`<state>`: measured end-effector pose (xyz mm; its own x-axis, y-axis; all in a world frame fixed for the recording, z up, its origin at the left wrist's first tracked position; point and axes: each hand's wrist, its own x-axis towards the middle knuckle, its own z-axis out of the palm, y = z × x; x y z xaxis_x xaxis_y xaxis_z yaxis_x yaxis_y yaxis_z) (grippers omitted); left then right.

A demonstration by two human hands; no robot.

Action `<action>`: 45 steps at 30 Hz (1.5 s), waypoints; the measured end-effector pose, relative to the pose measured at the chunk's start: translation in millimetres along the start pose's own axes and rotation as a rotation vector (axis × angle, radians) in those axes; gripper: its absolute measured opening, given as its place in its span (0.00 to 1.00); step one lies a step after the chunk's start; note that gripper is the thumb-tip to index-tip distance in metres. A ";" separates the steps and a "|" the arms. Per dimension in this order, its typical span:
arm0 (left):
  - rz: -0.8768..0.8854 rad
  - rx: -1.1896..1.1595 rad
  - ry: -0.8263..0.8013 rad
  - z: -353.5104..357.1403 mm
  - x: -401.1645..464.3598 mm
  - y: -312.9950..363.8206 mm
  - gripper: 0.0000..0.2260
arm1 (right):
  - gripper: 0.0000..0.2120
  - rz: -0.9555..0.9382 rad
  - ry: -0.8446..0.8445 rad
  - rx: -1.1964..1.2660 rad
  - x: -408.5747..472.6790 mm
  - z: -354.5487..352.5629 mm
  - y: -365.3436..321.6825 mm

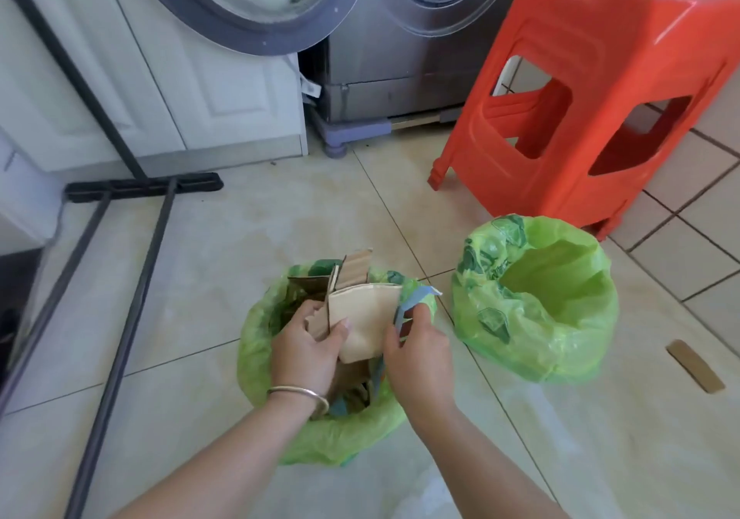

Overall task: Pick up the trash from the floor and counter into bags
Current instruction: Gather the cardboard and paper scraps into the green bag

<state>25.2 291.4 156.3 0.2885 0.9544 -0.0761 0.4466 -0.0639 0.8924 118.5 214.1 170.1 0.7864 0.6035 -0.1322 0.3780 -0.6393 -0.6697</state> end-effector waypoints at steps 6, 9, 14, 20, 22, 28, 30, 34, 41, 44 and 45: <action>0.049 0.353 -0.235 14.4 -4.1 -23.1 0.09 | 0.11 0.009 -0.188 -0.242 5.3 17.9 -2.8; 0.084 0.518 -0.308 18.9 1.0 -25.2 0.08 | 0.14 0.067 -0.321 -0.348 11.9 33.4 -9.3; 0.052 0.798 -0.535 21.3 2.8 -25.6 0.10 | 0.17 -0.048 -0.594 -0.569 12.1 45.7 -14.0; 0.001 0.772 -0.491 9.3 3.3 -15.2 0.18 | 0.15 -0.069 -0.585 -0.629 14.9 31.7 -17.9; 0.038 0.716 -0.370 0.0 0.3 -8.0 0.25 | 0.14 -0.038 -0.494 -0.557 12.9 24.1 -17.6; 0.453 0.704 -0.110 11.7 -19.7 28.2 0.23 | 0.12 -0.076 -0.250 -0.331 2.2 -25.7 3.3; 0.470 0.663 -0.176 30.3 -30.3 41.9 0.19 | 0.14 -0.100 -0.188 -0.272 -2.4 -45.2 18.1; 0.545 0.595 -0.256 72.4 -59.9 65.0 0.15 | 0.16 -0.054 -0.060 -0.127 -11.3 -85.8 59.7; 0.661 0.540 -0.527 181.2 -144.3 115.6 0.14 | 0.16 0.053 0.149 -0.156 -36.6 -189.4 173.9; 0.676 0.549 -0.646 234.2 -192.1 140.3 0.16 | 0.16 0.155 0.186 -0.164 -53.5 -239.5 233.3; 0.674 0.553 -0.679 251.1 -208.9 149.1 0.17 | 0.17 0.194 0.187 -0.158 -60.6 -257.2 251.9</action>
<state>244.2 9.2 193.5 0.9445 0.3272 -0.0288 0.2912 -0.7937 0.5341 291.7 -106.1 197.4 0.9221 0.3738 -0.1001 0.2714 -0.8091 -0.5213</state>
